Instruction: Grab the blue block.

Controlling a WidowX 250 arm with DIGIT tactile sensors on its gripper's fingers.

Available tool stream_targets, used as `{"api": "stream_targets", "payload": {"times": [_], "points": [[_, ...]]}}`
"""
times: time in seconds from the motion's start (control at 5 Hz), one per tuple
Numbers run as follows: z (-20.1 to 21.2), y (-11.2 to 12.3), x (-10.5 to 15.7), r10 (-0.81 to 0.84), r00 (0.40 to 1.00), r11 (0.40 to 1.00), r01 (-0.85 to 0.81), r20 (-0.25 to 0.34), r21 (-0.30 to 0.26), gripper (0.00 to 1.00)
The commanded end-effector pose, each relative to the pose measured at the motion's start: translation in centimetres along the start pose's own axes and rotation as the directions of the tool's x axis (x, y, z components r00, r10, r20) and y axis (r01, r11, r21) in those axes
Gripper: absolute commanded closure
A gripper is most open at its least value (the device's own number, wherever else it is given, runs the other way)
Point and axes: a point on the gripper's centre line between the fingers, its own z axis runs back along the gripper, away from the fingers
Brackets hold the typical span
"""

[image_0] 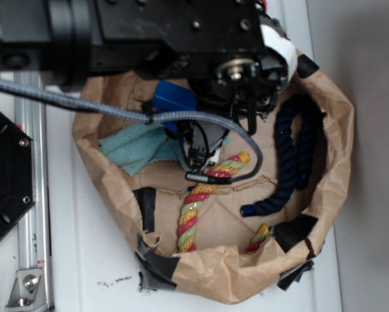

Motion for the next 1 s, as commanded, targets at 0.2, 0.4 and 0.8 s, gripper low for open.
{"api": "stream_targets", "payload": {"times": [0.2,0.4,0.8], "points": [[-2.0,1.7,-4.1,-0.205,0.979,0.977,0.203,-0.012,-0.071,0.00],[-1.5,2.9,-4.7,-0.211,0.978,0.973,0.210,0.004,-0.092,0.00],[-1.8,4.7,-4.8,-0.194,0.981,0.976,0.193,0.001,-0.104,0.00]]}}
